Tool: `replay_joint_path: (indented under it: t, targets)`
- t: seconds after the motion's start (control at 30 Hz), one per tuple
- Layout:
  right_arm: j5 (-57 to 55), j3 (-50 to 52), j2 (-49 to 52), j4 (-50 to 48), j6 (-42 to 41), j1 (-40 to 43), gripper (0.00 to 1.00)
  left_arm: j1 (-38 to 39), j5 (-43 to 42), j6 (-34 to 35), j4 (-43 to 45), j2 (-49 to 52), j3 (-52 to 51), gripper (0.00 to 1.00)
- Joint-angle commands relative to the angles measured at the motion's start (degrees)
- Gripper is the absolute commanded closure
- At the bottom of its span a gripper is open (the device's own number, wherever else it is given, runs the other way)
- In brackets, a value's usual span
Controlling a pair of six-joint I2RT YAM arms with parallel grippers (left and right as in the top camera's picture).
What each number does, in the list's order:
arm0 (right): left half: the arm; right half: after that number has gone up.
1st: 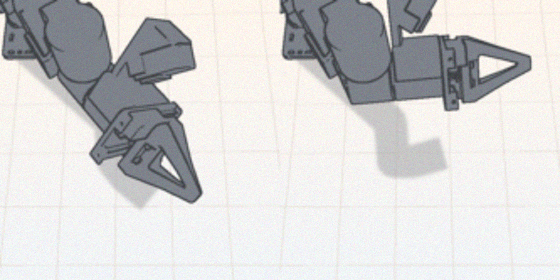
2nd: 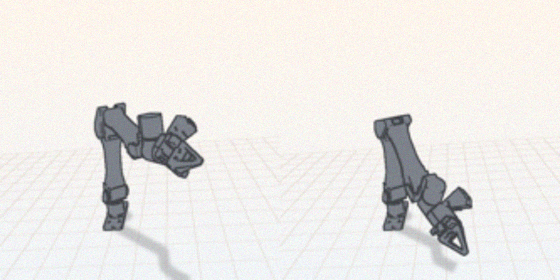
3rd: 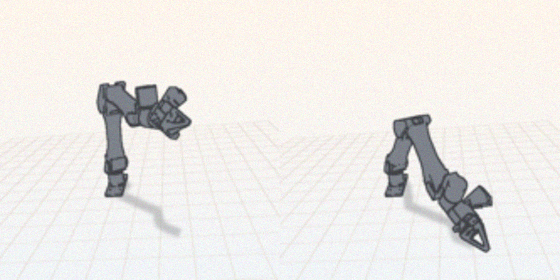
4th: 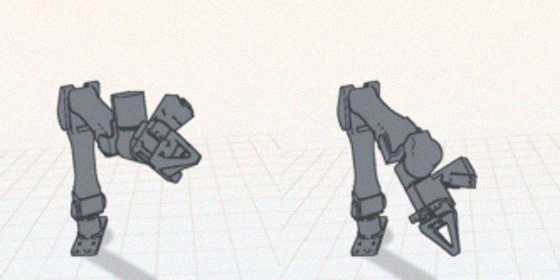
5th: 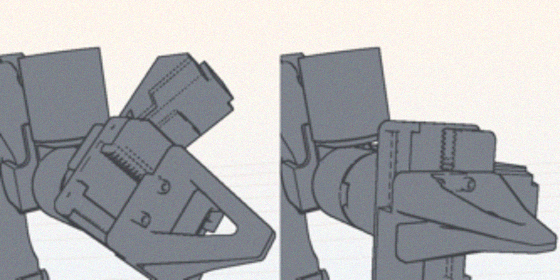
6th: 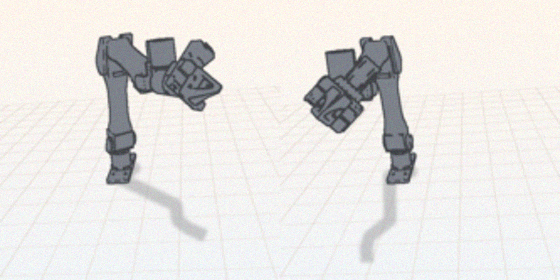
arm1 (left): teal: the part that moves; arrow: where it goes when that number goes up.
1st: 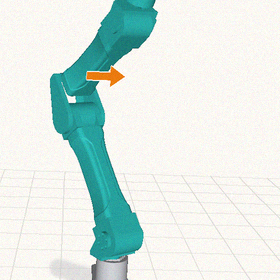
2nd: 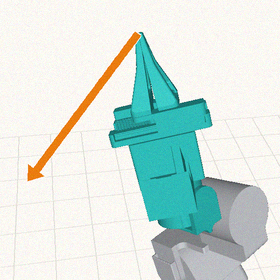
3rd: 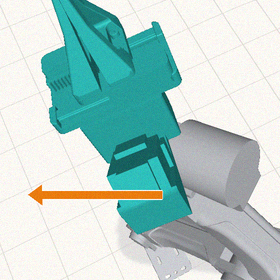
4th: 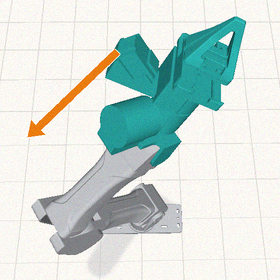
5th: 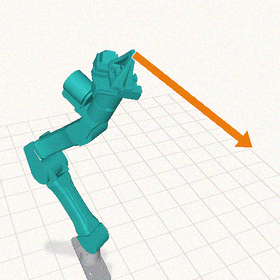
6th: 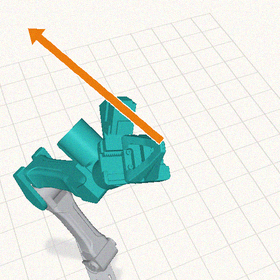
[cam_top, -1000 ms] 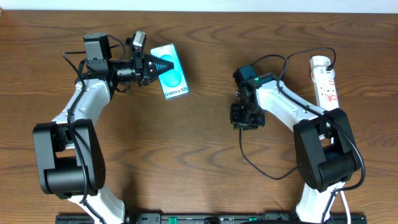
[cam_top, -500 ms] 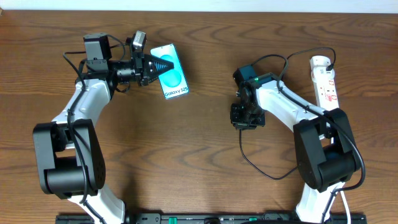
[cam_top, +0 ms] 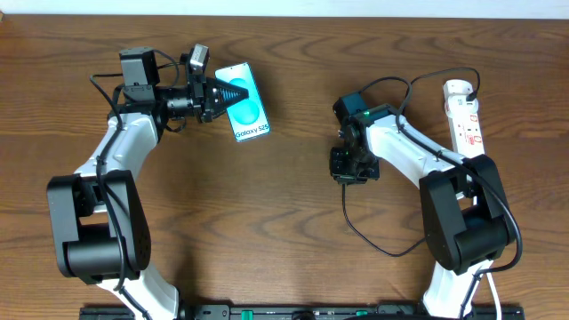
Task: Plug charger to phone and switch on socket
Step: 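Lower the right gripper and close it on the black cable's plug, then lift the plug with the right gripper toward the phone's bottom edge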
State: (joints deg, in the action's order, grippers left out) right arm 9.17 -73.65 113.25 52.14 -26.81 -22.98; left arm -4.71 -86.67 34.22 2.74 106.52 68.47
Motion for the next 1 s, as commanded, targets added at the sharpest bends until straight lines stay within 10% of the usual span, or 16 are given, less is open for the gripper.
replay_joint_path:
  t: [0.0,0.63,0.97]
  targets:
    - [-0.70,0.35,0.37,-0.04,-0.61,-0.37,0.87,-0.02,-1.33,-1.22,0.17,0.59,0.66,0.93]
    - [1.18,-0.26,0.35,1.05,-0.31,-0.15,0.99,-0.02,-1.36,-1.20,0.20,0.59,0.66,0.93]
    - [13.55,-13.07,0.04,11.34,15.47,0.50,0.99,-0.61,-1.97,-0.22,0.83,0.59,0.66,0.93]
